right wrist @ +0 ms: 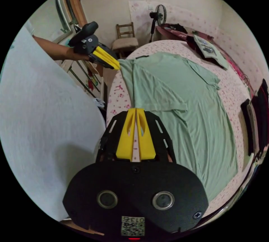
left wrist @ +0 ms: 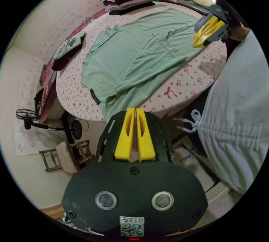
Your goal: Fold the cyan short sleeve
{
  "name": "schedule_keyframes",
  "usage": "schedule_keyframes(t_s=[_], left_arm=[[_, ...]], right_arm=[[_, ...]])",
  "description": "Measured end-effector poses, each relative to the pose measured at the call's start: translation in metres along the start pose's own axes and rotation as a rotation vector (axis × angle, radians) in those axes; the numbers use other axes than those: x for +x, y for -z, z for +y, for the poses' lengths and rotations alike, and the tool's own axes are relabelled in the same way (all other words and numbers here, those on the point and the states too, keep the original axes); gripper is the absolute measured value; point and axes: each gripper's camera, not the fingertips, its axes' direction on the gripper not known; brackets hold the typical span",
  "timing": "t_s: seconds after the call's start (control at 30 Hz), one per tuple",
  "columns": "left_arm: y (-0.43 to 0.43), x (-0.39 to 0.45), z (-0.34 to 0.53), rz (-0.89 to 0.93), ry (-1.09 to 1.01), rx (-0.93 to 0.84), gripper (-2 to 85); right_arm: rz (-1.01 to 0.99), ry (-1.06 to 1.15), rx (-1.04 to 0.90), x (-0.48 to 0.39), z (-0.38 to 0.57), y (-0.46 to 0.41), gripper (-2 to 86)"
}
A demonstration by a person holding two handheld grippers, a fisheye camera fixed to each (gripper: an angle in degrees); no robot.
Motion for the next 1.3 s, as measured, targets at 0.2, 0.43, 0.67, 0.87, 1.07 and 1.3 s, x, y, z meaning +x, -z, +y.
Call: schedule_keyframes(t_s=[0.2, 0.43, 0.67, 0.87, 1.07, 1.3], left_arm=[[-0.022, 0.012, -0.016, -0.046, -0.184, -0.04, 4.4], [-0.032, 0.003, -0.019, 0.025, -0.261, -0.024, 3.6], [-0.038, 0.004, -0.02, 0.049, -0.346, -0.031, 0.8], [-0.031, 0.015, -0.016, -0.029, -0.418, -0.04, -0.1], [-0.032, 0.019, 0.003, -0.058, -0.423, -0.009, -0.2], [-0.033, 0.015, 0.014, -0.118, -0.391, -0.008, -0.2]], right_arm=[[-0.053, 0.152, -0.041, -0.002, -0.051, -0.034, 2.2], [-0.106, 0.145, -0.112, 0.004, -0.074, -0.063, 3.0], [-0.105, 0.127, -0.142, 0.005, -0.078, -0.072, 1.4], [-0.047, 0.181, -0.143, -0.007, -0.076, -0.061, 0.5], [0.04, 0.286, -0.148, -0.029, -0.063, -0.061, 0.3], [0.032, 0.256, -0.121, -0.031, -0.048, -0.048, 0.0]])
